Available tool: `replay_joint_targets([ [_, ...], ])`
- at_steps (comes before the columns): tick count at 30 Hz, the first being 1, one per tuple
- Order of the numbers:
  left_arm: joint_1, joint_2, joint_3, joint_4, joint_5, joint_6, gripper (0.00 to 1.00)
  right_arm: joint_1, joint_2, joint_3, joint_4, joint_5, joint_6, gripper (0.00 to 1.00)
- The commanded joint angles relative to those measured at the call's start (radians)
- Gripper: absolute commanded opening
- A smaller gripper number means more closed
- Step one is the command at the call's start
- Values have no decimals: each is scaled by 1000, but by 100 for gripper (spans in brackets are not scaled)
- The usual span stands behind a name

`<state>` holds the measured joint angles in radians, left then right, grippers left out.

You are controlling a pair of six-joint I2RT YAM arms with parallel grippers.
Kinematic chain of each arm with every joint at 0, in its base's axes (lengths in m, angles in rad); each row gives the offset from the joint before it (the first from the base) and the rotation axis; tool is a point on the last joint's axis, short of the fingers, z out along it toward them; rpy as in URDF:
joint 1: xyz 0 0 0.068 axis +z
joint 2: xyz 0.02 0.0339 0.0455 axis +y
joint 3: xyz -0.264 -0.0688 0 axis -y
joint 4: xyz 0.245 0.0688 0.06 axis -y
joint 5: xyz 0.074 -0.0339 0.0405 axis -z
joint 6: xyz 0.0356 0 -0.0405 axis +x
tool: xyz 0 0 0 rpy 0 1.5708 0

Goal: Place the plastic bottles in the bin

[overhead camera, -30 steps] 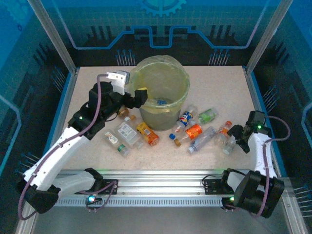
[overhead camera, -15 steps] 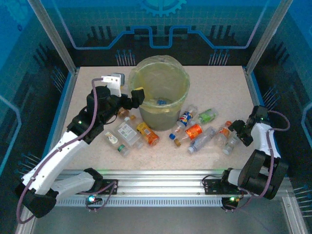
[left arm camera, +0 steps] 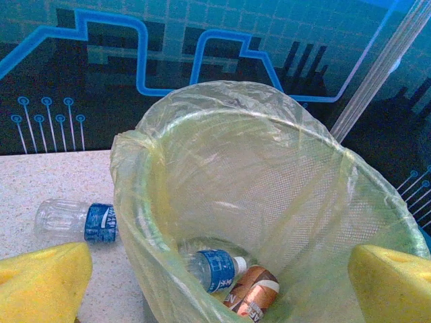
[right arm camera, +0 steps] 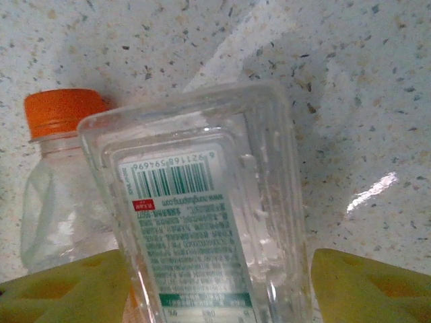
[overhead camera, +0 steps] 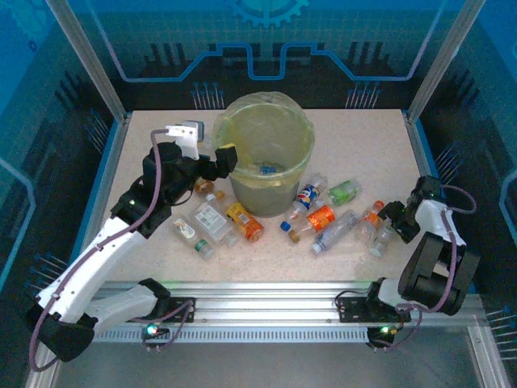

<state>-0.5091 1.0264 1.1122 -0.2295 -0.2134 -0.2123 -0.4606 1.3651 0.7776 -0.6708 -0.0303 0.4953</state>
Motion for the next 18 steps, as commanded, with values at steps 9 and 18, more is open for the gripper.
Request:
replay_joint_targets([
  [9, 18, -15, -6, 18, -7, -28, 99, -31, 97, -6, 53, 34, -6, 74],
  [18, 23, -11, -9, 14, -6, -29, 99, -53, 150, -7, 87, 41, -11, 57],
])
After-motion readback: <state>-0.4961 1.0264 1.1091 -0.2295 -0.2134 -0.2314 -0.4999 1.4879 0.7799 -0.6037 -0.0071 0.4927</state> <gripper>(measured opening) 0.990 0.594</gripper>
